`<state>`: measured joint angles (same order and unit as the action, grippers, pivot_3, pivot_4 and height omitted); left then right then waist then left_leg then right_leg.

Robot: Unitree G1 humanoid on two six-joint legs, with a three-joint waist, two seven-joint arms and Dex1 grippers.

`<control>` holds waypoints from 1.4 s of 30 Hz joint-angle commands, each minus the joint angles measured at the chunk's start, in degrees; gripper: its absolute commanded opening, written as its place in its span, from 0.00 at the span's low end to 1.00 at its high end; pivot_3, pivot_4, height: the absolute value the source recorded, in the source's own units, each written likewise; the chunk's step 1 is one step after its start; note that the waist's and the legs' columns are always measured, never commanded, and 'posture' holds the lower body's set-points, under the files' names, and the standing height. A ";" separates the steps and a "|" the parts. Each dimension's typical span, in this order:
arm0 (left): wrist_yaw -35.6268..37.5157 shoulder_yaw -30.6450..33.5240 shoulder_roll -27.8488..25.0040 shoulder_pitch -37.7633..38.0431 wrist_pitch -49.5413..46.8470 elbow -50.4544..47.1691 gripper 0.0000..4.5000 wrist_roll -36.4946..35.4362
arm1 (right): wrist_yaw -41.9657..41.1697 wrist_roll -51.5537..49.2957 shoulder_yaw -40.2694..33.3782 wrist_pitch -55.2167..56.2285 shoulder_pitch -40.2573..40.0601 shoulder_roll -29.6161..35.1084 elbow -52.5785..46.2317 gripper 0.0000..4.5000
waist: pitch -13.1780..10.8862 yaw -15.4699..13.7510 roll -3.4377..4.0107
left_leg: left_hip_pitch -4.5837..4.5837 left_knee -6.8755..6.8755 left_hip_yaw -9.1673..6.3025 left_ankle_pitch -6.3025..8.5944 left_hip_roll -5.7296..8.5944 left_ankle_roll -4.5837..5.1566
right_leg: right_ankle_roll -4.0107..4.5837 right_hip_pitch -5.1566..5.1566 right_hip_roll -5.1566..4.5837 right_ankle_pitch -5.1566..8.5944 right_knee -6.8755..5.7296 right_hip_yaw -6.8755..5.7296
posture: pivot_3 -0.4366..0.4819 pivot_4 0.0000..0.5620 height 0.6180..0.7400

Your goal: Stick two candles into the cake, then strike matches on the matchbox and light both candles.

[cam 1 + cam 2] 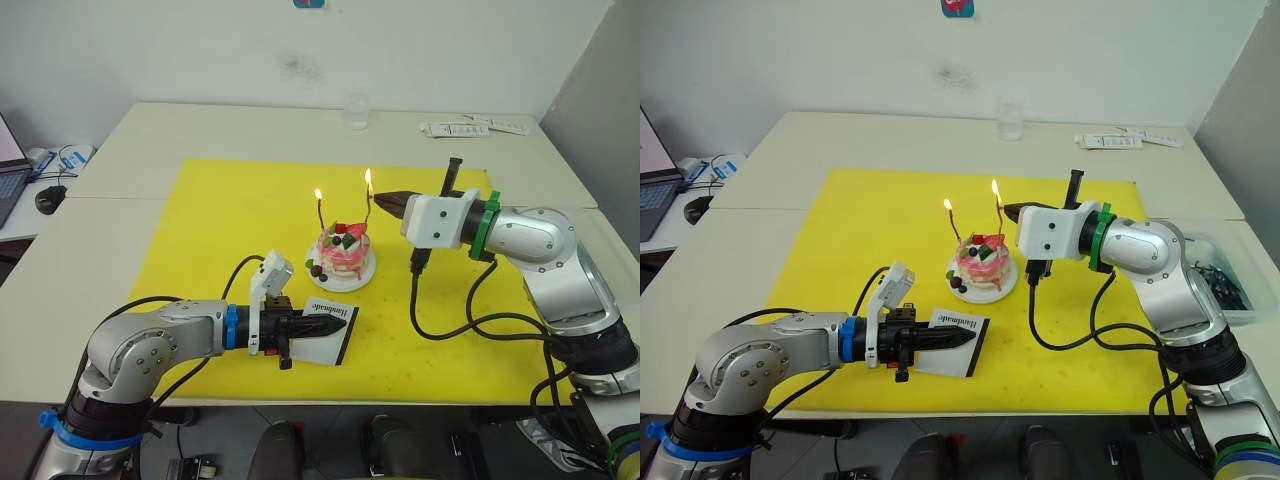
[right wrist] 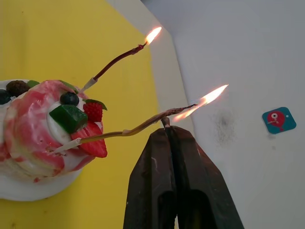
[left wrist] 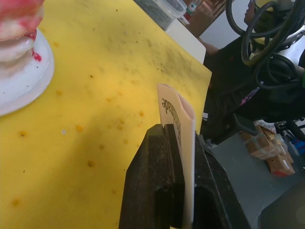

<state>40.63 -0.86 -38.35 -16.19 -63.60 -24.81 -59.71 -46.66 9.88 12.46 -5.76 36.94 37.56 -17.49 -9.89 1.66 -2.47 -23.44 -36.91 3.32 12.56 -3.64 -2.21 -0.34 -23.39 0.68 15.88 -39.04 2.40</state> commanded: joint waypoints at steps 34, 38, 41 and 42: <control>-2.22 -3.07 7.07 -0.21 1.60 0.35 0.00 3.85 | 16.39 -5.69 -43.66 -39.30 -28.71 -0.78 -6.86 0.00 | 0.02 0.31 0.10 | 0.08 -0.02 0.03 0.00 0.08 0.00 | 0.02 0.05 0.07 -0.04 -0.05 0.07 | 0.48 0.27 1.00; -2.79 -3.13 7.84 1.07 2.48 0.34 0.00 5.04 | 20.27 -7.66 -45.99 -46.90 -26.20 -3.09 -2.48 0.00 | 0.03 0.29 0.16 | 0.13 0.00 0.01 0.00 0.08 0.00 | 0.05 0.08 0.16 -0.06 -0.06 0.07 | 0.48 0.27 1.00; -4.06 -2.95 8.51 2.14 2.92 -0.22 0.00 5.62 | 22.62 -8.66 -45.17 -47.75 -22.76 -3.15 1.94 0.10 | 0.04 0.32 0.22 | 0.12 0.01 0.05 0.00 0.09 0.00 | 0.06 0.07 0.16 -0.05 -0.04 0.12 | 0.48 0.27 1.00; -4.35 -2.92 8.70 2.30 2.93 -0.36 0.00 5.74 | 23.11 -8.94 -44.99 -47.76 -22.06 -3.08 2.88 0.15 | 0.05 0.33 0.23 | 0.13 0.01 0.09 0.00 0.09 0.00 | 0.05 0.07 0.16 -0.06 -0.03 0.16 | 0.48 0.27 1.00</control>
<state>36.70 -4.26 -30.01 -14.11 -61.77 -23.89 -53.88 -24.89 2.00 -31.81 -53.64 13.32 33.70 -14.61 -9.84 1.99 -2.24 -23.32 -36.90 3.42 12.57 -3.54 -2.20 -0.29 -23.31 0.85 15.82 -39.06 2.58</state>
